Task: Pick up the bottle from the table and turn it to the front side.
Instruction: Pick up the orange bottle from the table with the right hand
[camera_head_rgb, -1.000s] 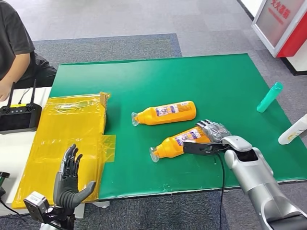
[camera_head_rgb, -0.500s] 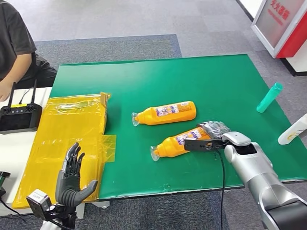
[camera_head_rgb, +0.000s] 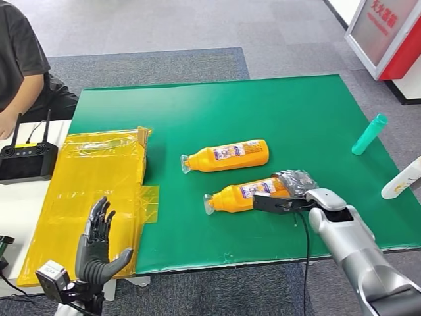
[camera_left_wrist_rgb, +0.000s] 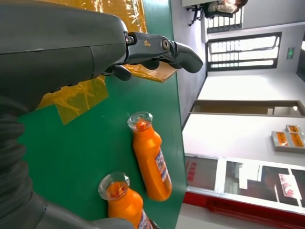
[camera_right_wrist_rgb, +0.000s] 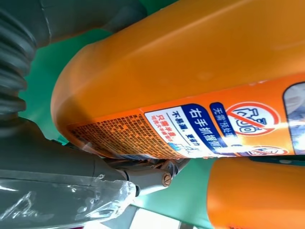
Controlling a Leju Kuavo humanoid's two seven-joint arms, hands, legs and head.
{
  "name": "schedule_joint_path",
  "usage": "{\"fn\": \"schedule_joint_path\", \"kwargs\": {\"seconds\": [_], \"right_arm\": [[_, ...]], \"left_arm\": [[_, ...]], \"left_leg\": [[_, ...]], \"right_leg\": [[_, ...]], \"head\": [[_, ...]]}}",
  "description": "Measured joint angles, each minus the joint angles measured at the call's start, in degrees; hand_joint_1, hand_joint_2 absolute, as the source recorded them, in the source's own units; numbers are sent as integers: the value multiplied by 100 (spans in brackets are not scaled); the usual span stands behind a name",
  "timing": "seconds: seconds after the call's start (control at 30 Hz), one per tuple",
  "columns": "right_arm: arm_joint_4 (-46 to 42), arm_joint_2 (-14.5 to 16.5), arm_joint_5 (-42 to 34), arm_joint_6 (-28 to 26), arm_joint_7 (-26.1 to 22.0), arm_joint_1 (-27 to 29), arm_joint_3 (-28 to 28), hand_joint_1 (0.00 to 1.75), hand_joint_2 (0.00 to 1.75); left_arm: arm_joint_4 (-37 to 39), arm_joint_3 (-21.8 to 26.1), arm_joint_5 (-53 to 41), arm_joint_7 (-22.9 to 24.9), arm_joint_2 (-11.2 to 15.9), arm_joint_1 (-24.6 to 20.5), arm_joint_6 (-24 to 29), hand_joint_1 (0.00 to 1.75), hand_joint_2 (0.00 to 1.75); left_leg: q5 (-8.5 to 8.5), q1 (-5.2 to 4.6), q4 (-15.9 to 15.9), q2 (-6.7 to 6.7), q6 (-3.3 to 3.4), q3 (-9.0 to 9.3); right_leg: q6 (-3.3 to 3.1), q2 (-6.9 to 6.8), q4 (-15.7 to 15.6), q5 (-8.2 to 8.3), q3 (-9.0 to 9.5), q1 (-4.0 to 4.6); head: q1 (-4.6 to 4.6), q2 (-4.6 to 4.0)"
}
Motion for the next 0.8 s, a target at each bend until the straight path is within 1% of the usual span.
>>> {"fn": "schedule_joint_path", "kwargs": {"seconds": [0.1, 0.17, 0.27, 0.33, 0.43, 0.53, 0.7, 0.8], "right_arm": [[-1100, -29, -29, -439, 272, 834, -141, 175, 175], [-1891, 44, 8, -702, 336, 1434, -271, 175, 175], [-3020, 383, 62, -970, 220, 2208, -467, 175, 175], [-3569, 667, 36, -1094, 96, 2552, -545, 175, 175], [-4121, 1018, -22, -1195, -22, 2854, -621, 175, 175], [-4424, 1262, -177, -1234, -211, 3020, -700, 175, 175], [-4618, 1780, -677, -1172, -724, 3138, -842, 175, 175], [-4526, 2013, -901, -1137, -937, 3134, -851, 175, 175]], "left_arm": [[0, 47, -20, 0, -21, 79, -70, 0, 175], [2, 75, -103, 0, -48, 130, -112, 0, 175], [25, 86, -266, 0, -104, 169, -128, 0, 175], [41, 87, -304, 0, -145, 170, -122, 0, 175], [55, 87, -314, 0, -195, 163, -137, 0, 175], [70, 87, -333, 0, -231, 149, -232, 0, 175], [208, 67, -428, 0, -309, 73, -534, 0, 175], [292, 16, -396, 0, -346, 7, -715, 0, 175]], "left_leg": [[-5, 0, 0, -2, -1, -10], [-10, 0, 0, -4, -6, -18], [-17, 2, -1, -3, -16, -22], [-18, 5, -3, -2, -19, -22], [-17, 9, -4, -2, -20, -21], [-17, 9, -4, -1, -20, -22], [-15, 5, -4, 0, -19, -20], [-13, 6, -4, -1, -20, -20]], "right_leg": [[-2, -1, 0, -4, -6, 0], [-8, -1, 0, -9, -14, 3], [-19, 0, 1, -16, -23, 8], [-25, 0, 1, -20, -27, 10], [-29, -1, 1, -23, -27, 13], [-29, -1, 1, -23, -26, 12], [-26, 0, 1, -20, -26, 7], [-26, 0, 1, -20, -26, 8]], "head": [[-1, 0], [0, 0], [-1, 0], [-2, 0], [-2, 0], [1, 0], [-1, 0], [-2, 0]]}}
